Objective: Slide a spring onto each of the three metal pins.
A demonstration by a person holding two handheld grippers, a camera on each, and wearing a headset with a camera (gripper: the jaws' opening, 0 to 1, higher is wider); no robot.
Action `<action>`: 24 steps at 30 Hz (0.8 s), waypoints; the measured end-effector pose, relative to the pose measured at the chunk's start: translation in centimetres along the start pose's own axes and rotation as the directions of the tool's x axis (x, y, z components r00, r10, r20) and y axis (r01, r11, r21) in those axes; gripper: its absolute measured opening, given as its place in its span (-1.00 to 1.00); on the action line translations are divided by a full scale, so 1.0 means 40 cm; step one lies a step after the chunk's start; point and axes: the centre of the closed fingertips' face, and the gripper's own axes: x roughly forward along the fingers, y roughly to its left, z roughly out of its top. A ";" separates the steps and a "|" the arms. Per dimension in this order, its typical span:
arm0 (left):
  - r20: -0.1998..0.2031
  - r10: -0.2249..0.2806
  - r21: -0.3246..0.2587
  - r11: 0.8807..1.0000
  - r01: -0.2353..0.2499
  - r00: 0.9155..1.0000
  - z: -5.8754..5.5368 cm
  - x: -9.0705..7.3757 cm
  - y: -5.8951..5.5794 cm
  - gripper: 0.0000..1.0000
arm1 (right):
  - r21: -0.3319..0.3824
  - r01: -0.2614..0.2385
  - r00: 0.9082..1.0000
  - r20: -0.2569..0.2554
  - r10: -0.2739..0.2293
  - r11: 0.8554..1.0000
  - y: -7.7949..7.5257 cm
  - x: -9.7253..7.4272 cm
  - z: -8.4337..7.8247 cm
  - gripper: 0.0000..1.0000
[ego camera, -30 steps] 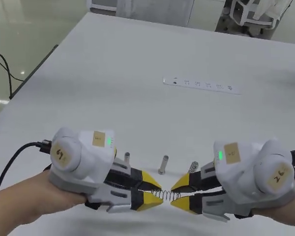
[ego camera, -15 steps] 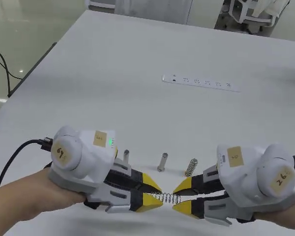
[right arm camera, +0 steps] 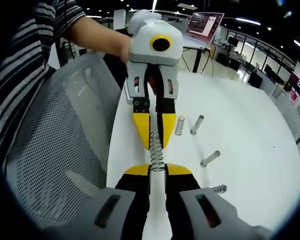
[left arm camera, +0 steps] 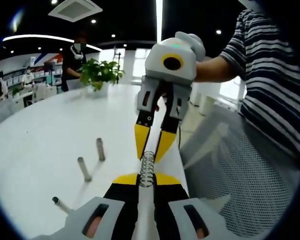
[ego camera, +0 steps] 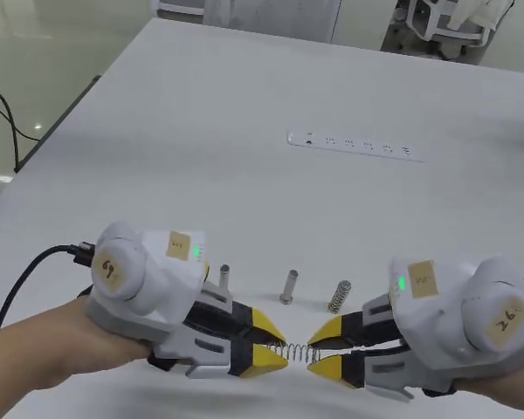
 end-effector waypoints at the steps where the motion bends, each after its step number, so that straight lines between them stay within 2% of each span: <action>1: 0.000 0.000 0.001 1.000 0.000 1.000 -0.001 -0.001 0.000 -0.95 | -0.005 0.001 1.000 0.006 -0.001 1.000 0.000 -0.004 0.006 -0.85; 5: 0.000 0.001 0.006 1.000 -0.001 1.000 0.000 -0.003 0.000 -0.95 | -0.017 -0.001 0.999 0.038 0.002 1.000 -0.007 -0.021 0.039 -0.86; 8: -0.002 0.005 0.009 1.000 -0.005 1.000 -0.001 -0.001 0.002 -0.95 | 0.003 -0.014 0.995 0.096 0.014 1.000 -0.011 -0.030 0.080 -0.86; 12: -0.010 0.011 0.026 1.000 -0.011 1.000 0.000 0.007 0.003 -0.95 | -0.020 -0.016 0.993 0.113 0.018 1.000 -0.009 -0.026 0.112 -0.85; 14: -0.005 0.004 0.030 1.000 -0.004 1.000 0.005 0.010 0.000 -0.95 | -0.021 -0.018 0.989 0.144 0.021 1.000 -0.007 -0.024 0.137 -0.85; 20: -0.003 0.007 0.041 0.999 -0.007 1.000 0.017 0.017 0.000 -0.95 | -0.065 -0.004 0.989 0.150 0.014 0.998 -0.005 -0.010 0.161 -0.85; 24: -0.008 0.017 0.047 0.999 -0.017 1.000 0.017 0.014 0.006 -0.95 | -0.105 0.013 0.990 0.140 0.002 0.994 -0.004 -0.009 0.163 -0.85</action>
